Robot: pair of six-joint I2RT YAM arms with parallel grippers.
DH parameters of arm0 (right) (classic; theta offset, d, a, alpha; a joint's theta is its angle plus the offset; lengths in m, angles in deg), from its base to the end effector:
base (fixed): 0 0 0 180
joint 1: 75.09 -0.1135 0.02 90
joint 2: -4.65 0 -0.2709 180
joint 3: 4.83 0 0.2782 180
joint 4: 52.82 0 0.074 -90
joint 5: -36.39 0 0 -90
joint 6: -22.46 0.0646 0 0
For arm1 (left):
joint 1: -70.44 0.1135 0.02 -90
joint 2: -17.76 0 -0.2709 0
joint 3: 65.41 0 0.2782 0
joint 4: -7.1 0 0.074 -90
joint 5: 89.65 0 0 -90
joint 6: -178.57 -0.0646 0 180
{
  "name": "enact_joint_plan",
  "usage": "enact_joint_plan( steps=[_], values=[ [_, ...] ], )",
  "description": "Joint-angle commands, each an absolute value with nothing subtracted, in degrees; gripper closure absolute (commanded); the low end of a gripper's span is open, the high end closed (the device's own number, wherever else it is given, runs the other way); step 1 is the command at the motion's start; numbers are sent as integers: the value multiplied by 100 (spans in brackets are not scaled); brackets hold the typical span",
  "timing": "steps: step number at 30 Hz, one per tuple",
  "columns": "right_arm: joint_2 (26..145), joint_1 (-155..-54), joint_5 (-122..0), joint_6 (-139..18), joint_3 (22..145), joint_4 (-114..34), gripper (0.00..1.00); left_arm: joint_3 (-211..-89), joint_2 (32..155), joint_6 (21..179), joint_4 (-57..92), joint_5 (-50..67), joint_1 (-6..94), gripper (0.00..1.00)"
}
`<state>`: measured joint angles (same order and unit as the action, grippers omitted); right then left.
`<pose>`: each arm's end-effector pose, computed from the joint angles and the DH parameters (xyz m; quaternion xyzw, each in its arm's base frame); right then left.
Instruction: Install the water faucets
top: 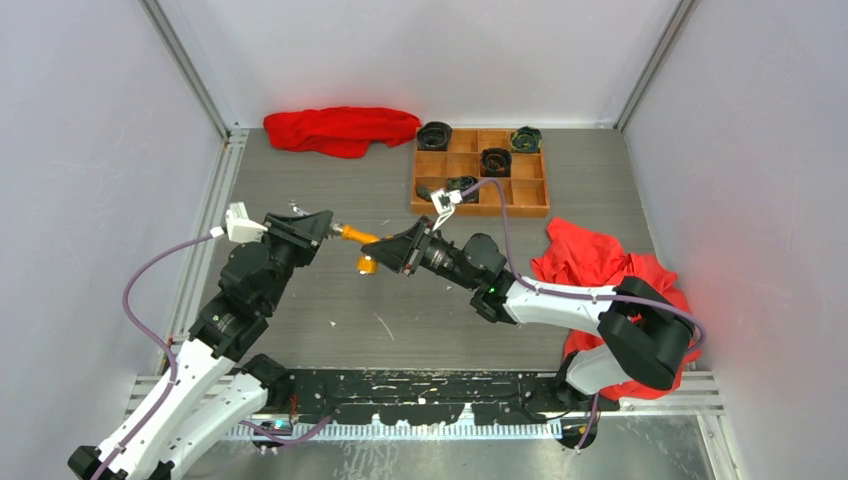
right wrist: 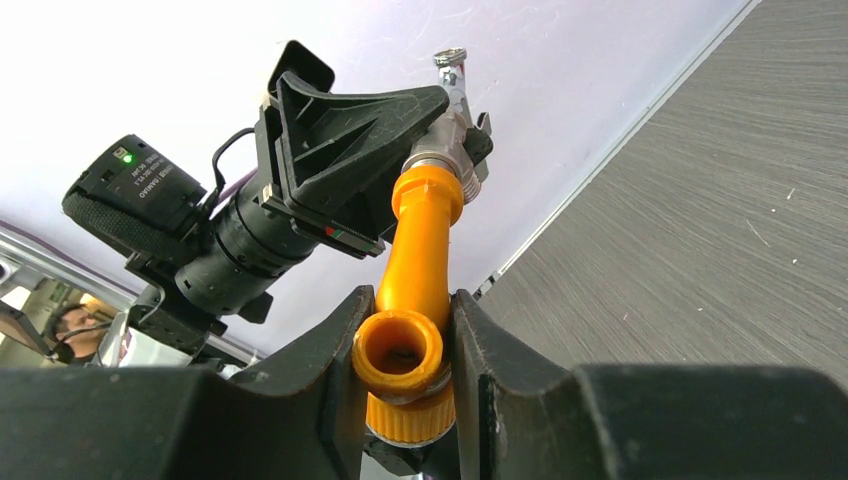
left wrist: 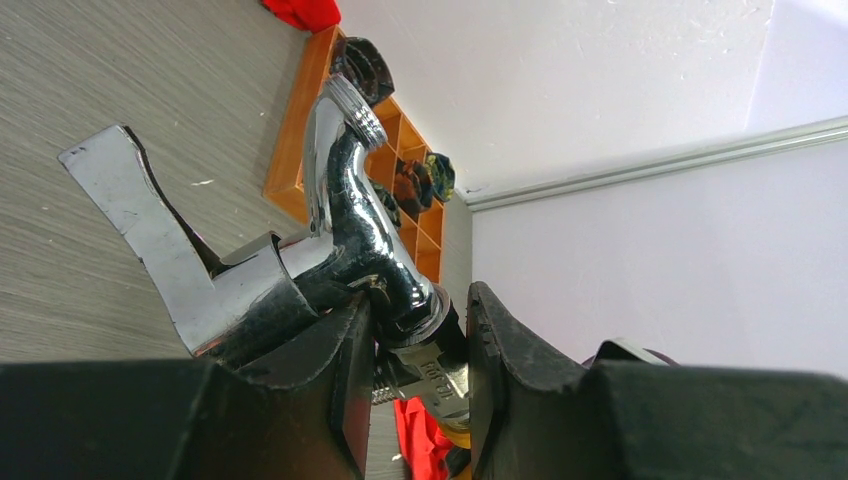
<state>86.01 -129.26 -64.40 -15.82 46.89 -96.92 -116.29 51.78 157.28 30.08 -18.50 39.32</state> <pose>0.1975 0.2943 0.2781 -0.0873 0.6081 0.6628 0.4283 0.1786 -0.0835 0.3313 -0.3400 0.6594 -0.4260 0.5178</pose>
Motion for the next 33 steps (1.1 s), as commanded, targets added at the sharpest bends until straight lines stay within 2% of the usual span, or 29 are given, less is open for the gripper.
enact_joint_plan(
  steps=[1,20,21,22,23,25,33],
  values=[
    [8304,-12933,-6416,-880,4796,-10408,100,-11976,5110,15739,2423,-1213,3809,100],
    [8594,-12656,-5851,254,4298,-11717,100,-12159,5179,15761,2863,-1057,3809,98],
    [8595,-12640,-5841,264,4292,-11718,100,-12169,5197,15757,2887,-1020,3809,92],
    [8587,-12631,-5810,286,4278,-11736,100,-12186,5214,15746,2928,-975,3809,16],
    [8578,-12614,-5789,308,4260,-11762,100,-12221,5225,15713,2975,-954,3809,7],
    [8562,-12567,-5744,385,4231,-11811,100,-12294,5243,15660,3182,-939,3808,0],
    [8707,-12440,-5639,820,4068,-12181,100,-12301,5222,15633,3281,-812,3809,0]
  ],
)
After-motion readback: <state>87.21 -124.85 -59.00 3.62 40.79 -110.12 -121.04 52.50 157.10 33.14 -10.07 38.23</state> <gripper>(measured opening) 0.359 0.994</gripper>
